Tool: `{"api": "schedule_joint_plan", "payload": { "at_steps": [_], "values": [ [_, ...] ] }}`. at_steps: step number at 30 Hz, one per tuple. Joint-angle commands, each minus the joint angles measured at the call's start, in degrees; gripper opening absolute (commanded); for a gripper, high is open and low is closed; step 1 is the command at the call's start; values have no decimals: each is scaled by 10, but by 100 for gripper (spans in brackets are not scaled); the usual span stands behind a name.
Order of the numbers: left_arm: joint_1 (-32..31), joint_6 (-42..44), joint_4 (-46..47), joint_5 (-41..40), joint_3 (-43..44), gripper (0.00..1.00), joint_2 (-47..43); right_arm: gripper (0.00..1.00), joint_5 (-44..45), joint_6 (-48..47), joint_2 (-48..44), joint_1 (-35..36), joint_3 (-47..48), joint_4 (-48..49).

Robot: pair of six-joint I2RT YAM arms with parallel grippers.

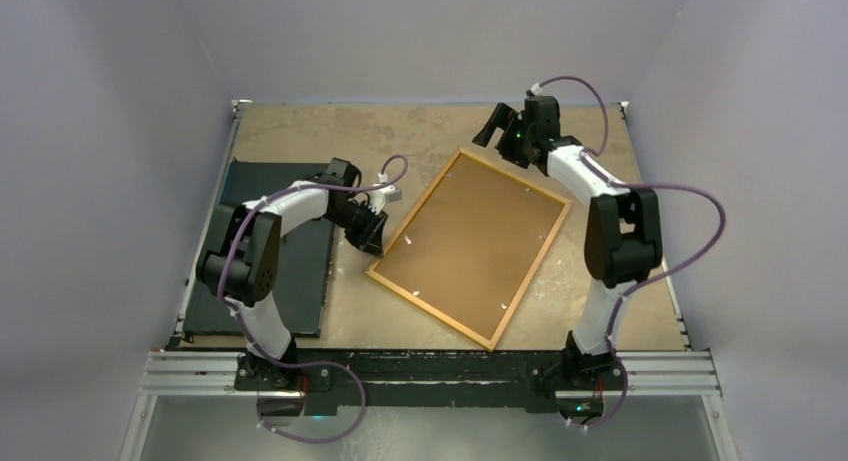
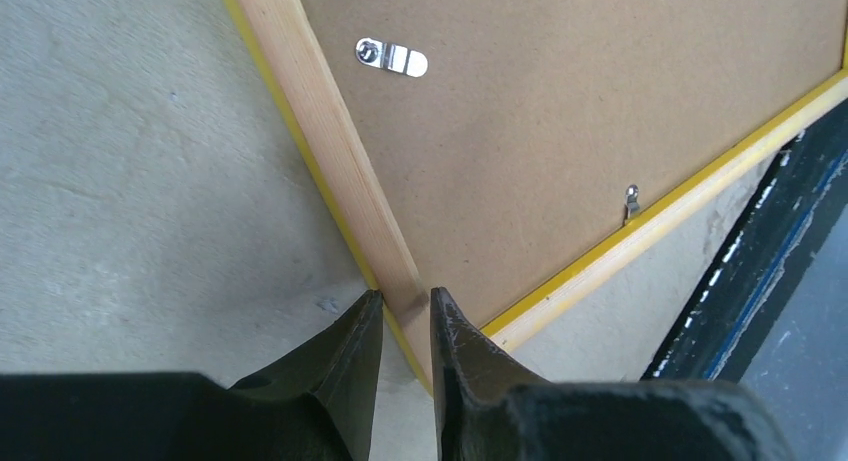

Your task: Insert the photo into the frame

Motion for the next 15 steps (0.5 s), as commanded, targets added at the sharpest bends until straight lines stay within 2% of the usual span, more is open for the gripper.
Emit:
{"api": "schedule_joint_plan", "payload": {
  "at_steps": [1, 5, 8, 15],
  "values": [
    [-4, -20, 18, 52, -13, 24, -34, 99, -3, -17, -87, 38, -76, 27],
    [6, -36, 12, 51, 7, 32, -37, 99, -8, -12, -120, 91, -158, 46],
    [9, -17, -26, 45, 52, 38, -29, 99, -30, -9, -128, 119, -197, 73],
    [11, -40, -4, 46, 73, 38, -3, 92, -66, 30, -159, 178, -280, 138]
  ]
}}
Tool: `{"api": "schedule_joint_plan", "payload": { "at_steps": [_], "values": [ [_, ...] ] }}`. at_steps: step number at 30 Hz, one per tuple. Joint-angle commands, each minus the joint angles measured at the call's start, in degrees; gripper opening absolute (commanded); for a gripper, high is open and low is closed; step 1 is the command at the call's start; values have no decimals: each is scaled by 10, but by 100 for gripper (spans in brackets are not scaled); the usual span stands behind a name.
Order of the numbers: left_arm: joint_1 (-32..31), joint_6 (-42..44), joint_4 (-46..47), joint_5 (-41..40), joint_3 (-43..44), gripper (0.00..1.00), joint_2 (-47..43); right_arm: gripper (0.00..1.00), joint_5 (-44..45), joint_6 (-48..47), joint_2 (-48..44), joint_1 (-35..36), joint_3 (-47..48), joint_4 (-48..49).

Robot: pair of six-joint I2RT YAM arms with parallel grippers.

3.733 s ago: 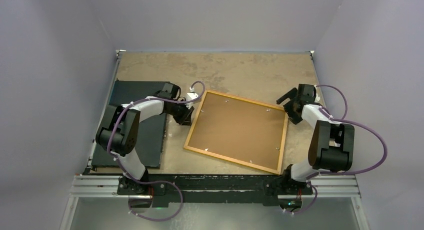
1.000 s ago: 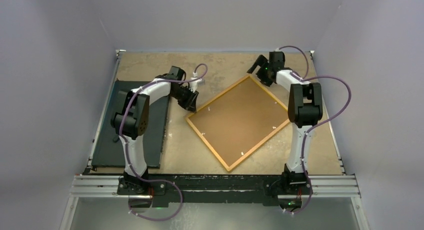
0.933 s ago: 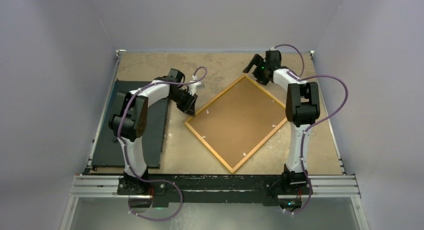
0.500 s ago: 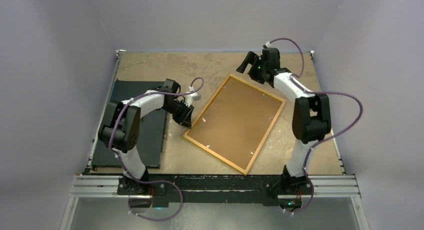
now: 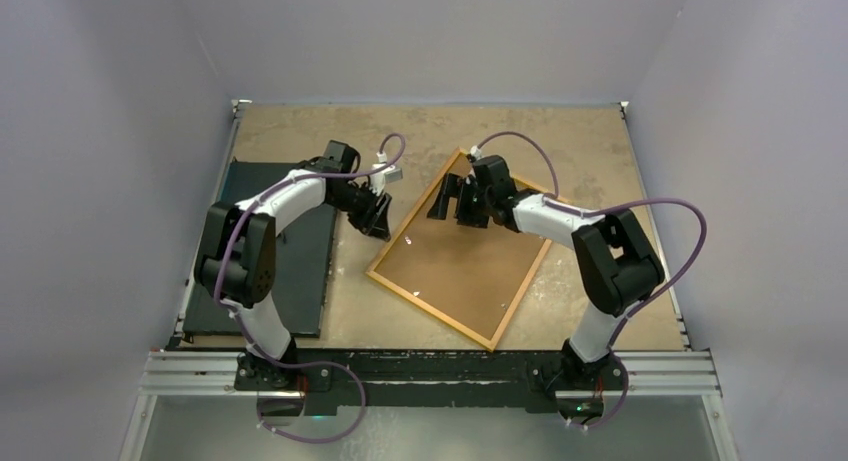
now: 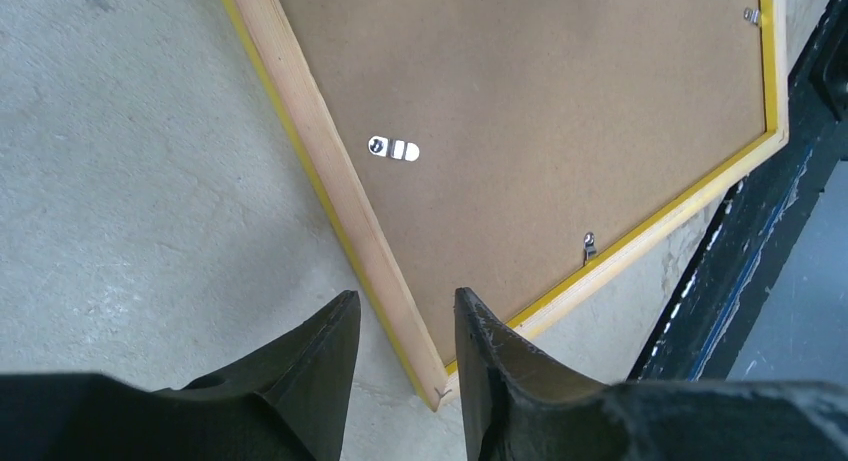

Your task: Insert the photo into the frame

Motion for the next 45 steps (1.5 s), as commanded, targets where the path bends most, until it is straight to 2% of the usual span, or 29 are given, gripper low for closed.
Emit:
{"api": "schedule_joint_plan", "payload": {
  "at_steps": [1, 4, 7, 9, 12, 15, 18, 22, 23, 24, 26, 30, 31, 33, 36, 40, 42, 45],
  "values": [
    [6, -11, 8, 27, 18, 37, 16, 90, -42, 35, -36, 15, -46, 76],
    [7, 29, -21, 55, 22, 35, 29, 84, -69, 51, -38, 16, -63, 98],
    [8, 44, -49, 46, 32, 35, 40, 82, -71, 57, -48, 17, -73, 99],
    [8, 43, -48, 28, 23, 38, 28, 86, -65, 60, -55, 17, -74, 93],
    [8, 40, -39, -7, 7, 41, 16, 98, -54, 68, -63, 18, -78, 83],
    [8, 44, -45, -42, 5, 43, 17, 99, -52, 79, -66, 17, -78, 64],
    [8, 47, -40, -74, -5, 46, 1, 99, -3, 76, -84, 17, -71, 33],
    [9, 31, -25, -141, 2, 49, -35, 99, 153, 48, -99, 21, -24, -57],
    [9, 23, -18, -162, 3, 50, -44, 99, 163, 46, -103, 21, -22, -66],
    [9, 14, -10, -185, 2, 54, -52, 99, 160, 45, -108, 20, -24, -64],
    [9, -2, -2, -228, 2, 68, -69, 99, 151, 51, -111, 10, -38, -48],
    [10, -39, 34, -325, -16, 80, -117, 99, 47, 67, -102, -30, -79, -7],
    [12, -42, 43, -340, -22, 86, -130, 99, 48, 70, -116, -30, -101, 28],
    [18, -49, 56, -360, -36, 87, -151, 99, 54, 81, -143, -28, -130, 79],
    [20, -27, 15, -326, -12, 89, -159, 99, 65, 64, -141, -13, -116, 67],
    [19, -40, 28, -323, -11, 90, -165, 98, 104, 44, -132, 24, -90, 30],
    [19, -41, 29, -298, -16, 82, -149, 97, 101, 53, -134, 31, -100, 43],
    [19, -55, 44, -242, -32, 76, -111, 95, 78, 74, -132, 41, -117, 73]
  ]
}}
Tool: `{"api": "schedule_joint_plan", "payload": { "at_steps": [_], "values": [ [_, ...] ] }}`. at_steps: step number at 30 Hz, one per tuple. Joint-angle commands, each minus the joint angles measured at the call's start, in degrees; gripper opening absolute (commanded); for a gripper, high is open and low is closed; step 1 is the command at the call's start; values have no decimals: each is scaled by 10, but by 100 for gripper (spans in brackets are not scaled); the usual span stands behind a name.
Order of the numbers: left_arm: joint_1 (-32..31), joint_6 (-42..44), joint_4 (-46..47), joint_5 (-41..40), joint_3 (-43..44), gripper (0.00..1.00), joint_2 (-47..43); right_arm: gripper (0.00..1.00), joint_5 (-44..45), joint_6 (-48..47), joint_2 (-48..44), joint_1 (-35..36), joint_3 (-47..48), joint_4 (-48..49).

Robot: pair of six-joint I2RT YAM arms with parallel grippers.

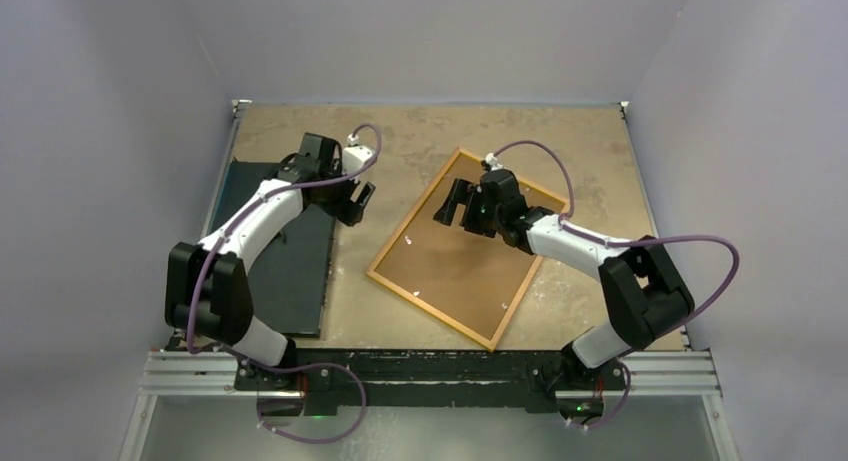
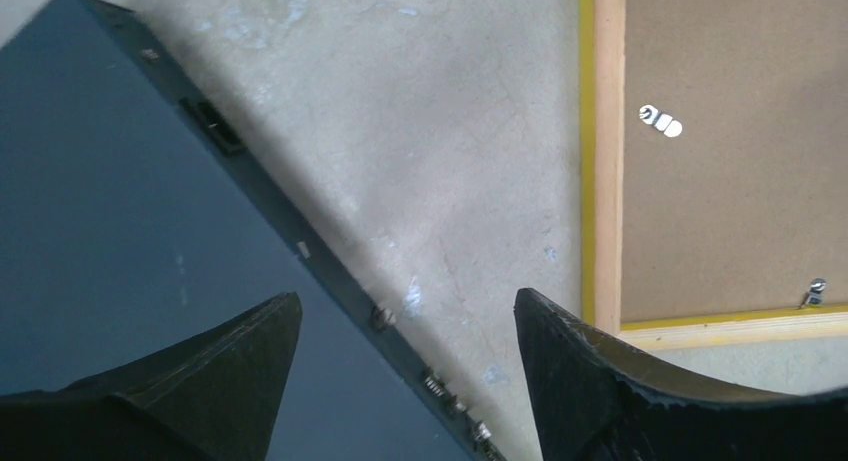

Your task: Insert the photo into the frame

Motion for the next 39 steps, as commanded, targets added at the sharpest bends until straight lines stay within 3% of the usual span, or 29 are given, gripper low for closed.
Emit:
{"api": "schedule_joint_plan", "payload": {
  "at_steps": [1, 7, 14, 20, 31, 39],
  "values": [
    [2, -27, 33, 84, -16, 75, 51, 94, -9, 17, -10, 14, -8, 45],
    [2, -44, 74, 188, -30, 64, 123, 88, -35, 29, 7, 31, -25, 106],
    [-7, -44, 89, 248, -33, 52, 156, 77, -71, 48, 69, 47, -10, 150],
    [-39, -33, 97, 250, -49, 48, 155, 73, -89, 59, 106, 66, -5, 188],
    [-51, -37, 107, 249, -51, 27, 180, 67, -110, 71, 158, 77, 13, 218],
    [-47, -38, 92, 291, -42, 27, 164, 63, -124, 82, 186, 79, 15, 236]
  ]
}}
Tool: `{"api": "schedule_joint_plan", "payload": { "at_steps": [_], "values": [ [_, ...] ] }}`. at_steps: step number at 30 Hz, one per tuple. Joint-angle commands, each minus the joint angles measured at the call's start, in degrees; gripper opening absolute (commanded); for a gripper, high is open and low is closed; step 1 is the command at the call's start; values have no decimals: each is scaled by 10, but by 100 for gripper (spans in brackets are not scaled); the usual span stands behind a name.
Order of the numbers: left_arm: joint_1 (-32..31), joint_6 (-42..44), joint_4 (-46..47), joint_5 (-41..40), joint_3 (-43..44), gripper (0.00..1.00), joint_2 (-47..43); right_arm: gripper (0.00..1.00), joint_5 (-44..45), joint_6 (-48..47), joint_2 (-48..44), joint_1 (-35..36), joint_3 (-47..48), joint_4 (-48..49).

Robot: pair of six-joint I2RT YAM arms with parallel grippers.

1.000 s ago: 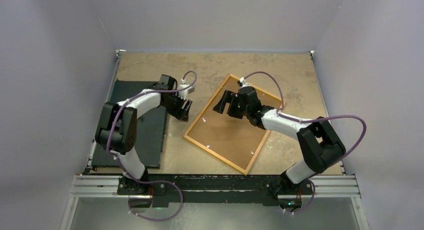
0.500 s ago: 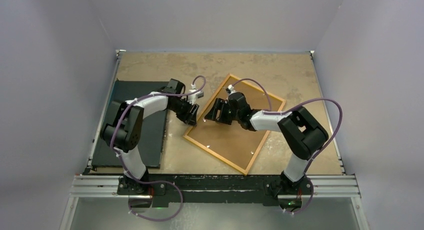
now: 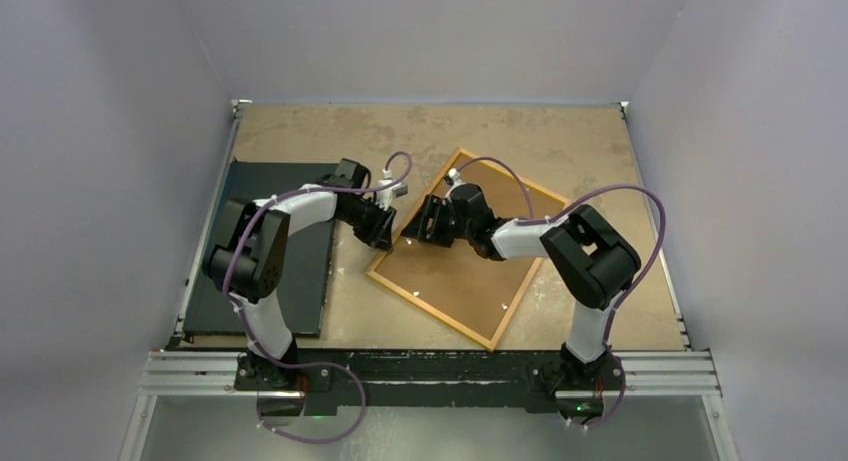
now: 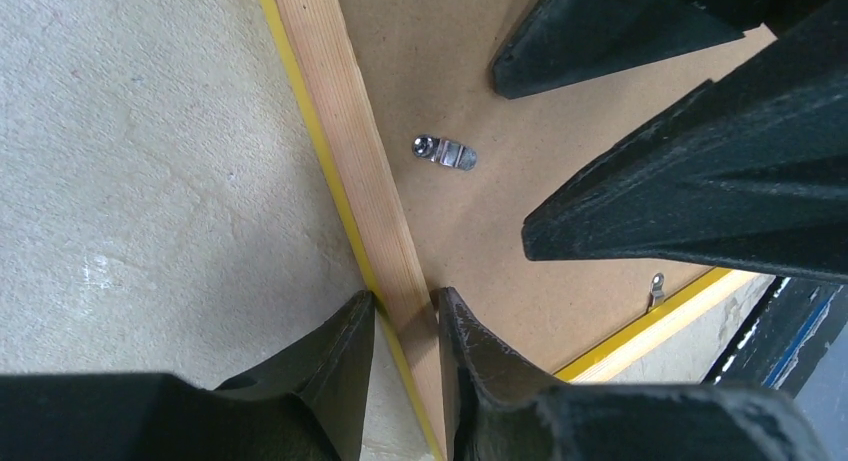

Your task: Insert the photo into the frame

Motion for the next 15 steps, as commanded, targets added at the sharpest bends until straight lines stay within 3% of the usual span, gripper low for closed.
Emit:
{"api": "schedule_joint_plan", "payload": {
  "at_steps": [1, 5, 7, 10, 15],
  "values": [
    [3, 2, -6, 60, 8, 30, -11, 63, -15, 6, 17, 5, 14, 4],
    [9, 6, -12, 89, 18, 49, -24, 61, -14, 5, 19, 6, 15, 2],
    [12, 8, -15, 99, 21, 53, -27, 61, -14, 6, 19, 6, 15, 2],
    [22, 9, -13, 98, 26, 50, -21, 60, -15, 5, 19, 6, 15, 2],
    [45, 13, -10, 97, 27, 36, -4, 59, -17, 6, 21, 6, 14, 5]
  ]
}}
